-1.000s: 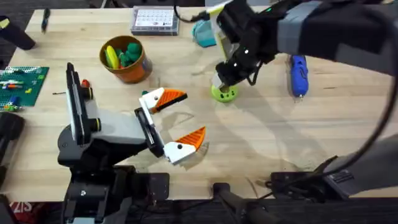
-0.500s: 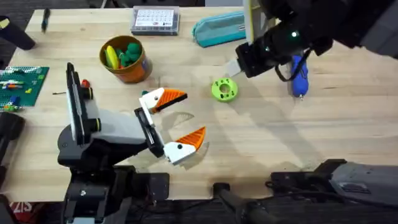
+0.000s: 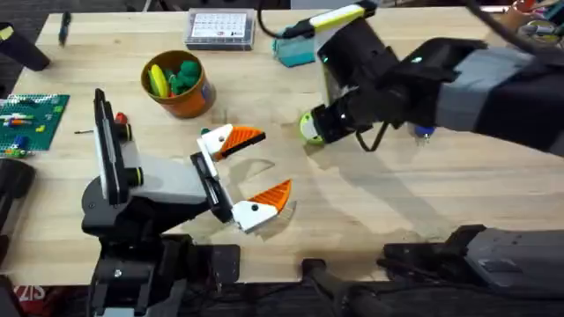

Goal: Pick up the gripper from the table and insert it into the empty holder that is missing its gripper. Then pick up a screw, insert it into the mounting hole, and use the screwdriver to tighten it. Finally, clean up the table by picking up the vegetable and placing it into the bucket.

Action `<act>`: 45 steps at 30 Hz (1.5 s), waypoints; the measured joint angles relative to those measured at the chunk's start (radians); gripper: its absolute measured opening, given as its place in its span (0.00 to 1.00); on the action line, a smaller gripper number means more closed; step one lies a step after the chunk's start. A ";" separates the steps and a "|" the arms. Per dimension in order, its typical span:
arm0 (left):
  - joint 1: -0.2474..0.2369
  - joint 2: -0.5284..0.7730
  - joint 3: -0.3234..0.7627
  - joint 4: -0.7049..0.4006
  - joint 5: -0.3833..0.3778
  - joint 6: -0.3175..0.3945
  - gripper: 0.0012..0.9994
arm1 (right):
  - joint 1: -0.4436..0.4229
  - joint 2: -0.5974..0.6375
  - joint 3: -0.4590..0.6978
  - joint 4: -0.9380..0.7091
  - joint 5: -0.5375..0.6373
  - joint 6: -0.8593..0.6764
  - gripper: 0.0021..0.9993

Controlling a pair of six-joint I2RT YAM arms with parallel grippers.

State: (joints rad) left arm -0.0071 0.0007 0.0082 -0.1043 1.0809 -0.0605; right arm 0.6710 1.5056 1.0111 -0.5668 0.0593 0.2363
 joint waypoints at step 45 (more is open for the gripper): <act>0.000 0.000 0.000 0.000 0.000 0.000 0.99 | 0.036 0.111 0.000 0.036 0.012 -0.024 0.27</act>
State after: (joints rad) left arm -0.0071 0.0007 0.0082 -0.1043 1.0809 -0.0605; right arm 0.7067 1.6169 1.0107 -0.5309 0.0711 0.2123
